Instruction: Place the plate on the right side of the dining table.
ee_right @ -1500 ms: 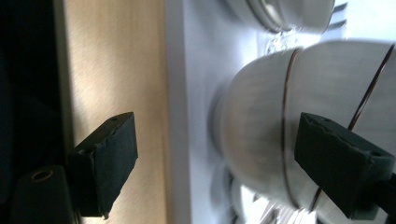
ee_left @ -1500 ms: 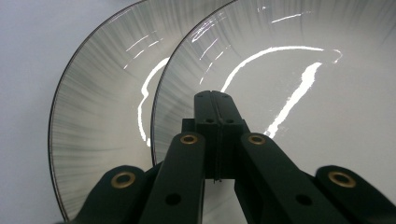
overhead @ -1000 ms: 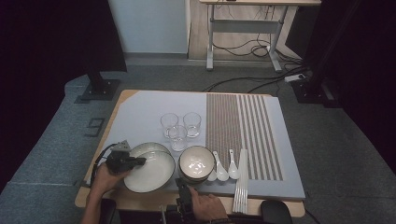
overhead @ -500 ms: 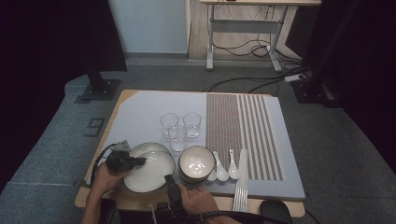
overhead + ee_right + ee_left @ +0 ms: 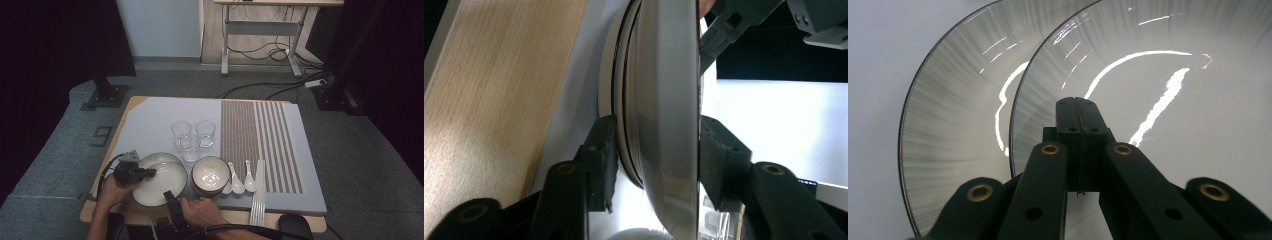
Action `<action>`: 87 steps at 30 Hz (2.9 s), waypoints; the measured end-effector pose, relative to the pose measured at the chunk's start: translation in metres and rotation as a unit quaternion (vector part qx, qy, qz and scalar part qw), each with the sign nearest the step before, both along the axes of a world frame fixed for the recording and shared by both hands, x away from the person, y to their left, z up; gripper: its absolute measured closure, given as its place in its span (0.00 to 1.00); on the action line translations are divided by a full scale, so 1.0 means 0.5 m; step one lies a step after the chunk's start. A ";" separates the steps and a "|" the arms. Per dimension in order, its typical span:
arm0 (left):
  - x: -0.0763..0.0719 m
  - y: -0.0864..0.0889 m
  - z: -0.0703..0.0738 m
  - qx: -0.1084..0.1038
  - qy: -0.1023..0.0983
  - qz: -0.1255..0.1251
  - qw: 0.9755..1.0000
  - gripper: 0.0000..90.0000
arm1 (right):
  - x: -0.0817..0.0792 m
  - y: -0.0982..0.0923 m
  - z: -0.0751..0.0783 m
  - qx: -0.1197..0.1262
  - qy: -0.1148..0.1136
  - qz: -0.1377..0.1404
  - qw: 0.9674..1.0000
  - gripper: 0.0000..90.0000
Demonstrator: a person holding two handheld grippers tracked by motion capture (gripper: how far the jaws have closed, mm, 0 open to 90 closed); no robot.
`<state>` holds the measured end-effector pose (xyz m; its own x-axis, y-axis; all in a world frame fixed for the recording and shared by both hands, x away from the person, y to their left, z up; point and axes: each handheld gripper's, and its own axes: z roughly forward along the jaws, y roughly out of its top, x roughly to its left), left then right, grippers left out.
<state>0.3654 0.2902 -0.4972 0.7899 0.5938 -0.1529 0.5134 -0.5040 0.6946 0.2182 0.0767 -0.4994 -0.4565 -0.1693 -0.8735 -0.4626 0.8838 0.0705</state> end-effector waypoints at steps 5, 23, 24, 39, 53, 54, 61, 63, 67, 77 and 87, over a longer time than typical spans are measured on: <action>0.000 0.000 0.000 0.000 0.000 0.000 1.000 1.00 | 0.004 0.009 0.001 -0.003 0.010 0.007 1.000 0.70; 0.003 -0.007 0.000 -0.018 0.016 -0.011 1.000 0.87 | 0.008 0.016 -0.002 -0.031 0.015 0.024 0.999 0.83; 0.003 -0.011 0.002 -0.020 0.016 -0.011 1.000 0.80 | 0.008 0.016 -0.002 -0.031 0.016 0.025 0.999 0.84; -0.018 0.037 0.051 -0.056 -0.067 0.058 0.995 0.44 | -0.001 0.010 0.008 -0.027 0.014 0.029 0.999 0.88; -0.018 0.105 0.050 -0.081 -0.078 0.150 0.982 0.21 | 0.011 -0.001 0.032 -0.027 -0.001 0.024 0.999 0.88; -0.018 0.108 0.049 -0.068 -0.082 0.157 0.982 0.18 | 0.013 -0.001 0.031 -0.030 -0.002 0.024 0.999 0.88; -0.015 0.129 0.037 -0.050 -0.088 0.197 0.975 0.15 | 0.018 -0.003 0.036 -0.029 -0.008 0.021 0.999 0.88; -0.013 0.132 0.033 -0.043 -0.088 0.208 0.973 0.12 | 0.019 -0.004 0.039 -0.027 -0.010 0.019 0.999 0.88; -0.009 0.133 0.023 -0.017 -0.089 0.225 0.970 0.06 | 0.024 -0.005 0.049 -0.025 -0.014 0.018 0.999 0.88; 0.003 0.142 -0.008 0.043 -0.082 0.255 0.962 0.00 | 0.040 -0.011 0.077 -0.019 -0.019 0.013 1.000 0.88; 0.008 0.166 -0.031 0.068 -0.070 0.282 0.954 0.00 | 0.061 -0.022 0.100 -0.013 -0.019 -0.006 1.000 0.88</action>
<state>0.3694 0.3732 -0.5127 0.3457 0.9375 0.0405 0.6362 -0.2658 0.7243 0.2488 0.0657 -0.4496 -0.4257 -0.1864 -0.8854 -0.4543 0.8903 0.0310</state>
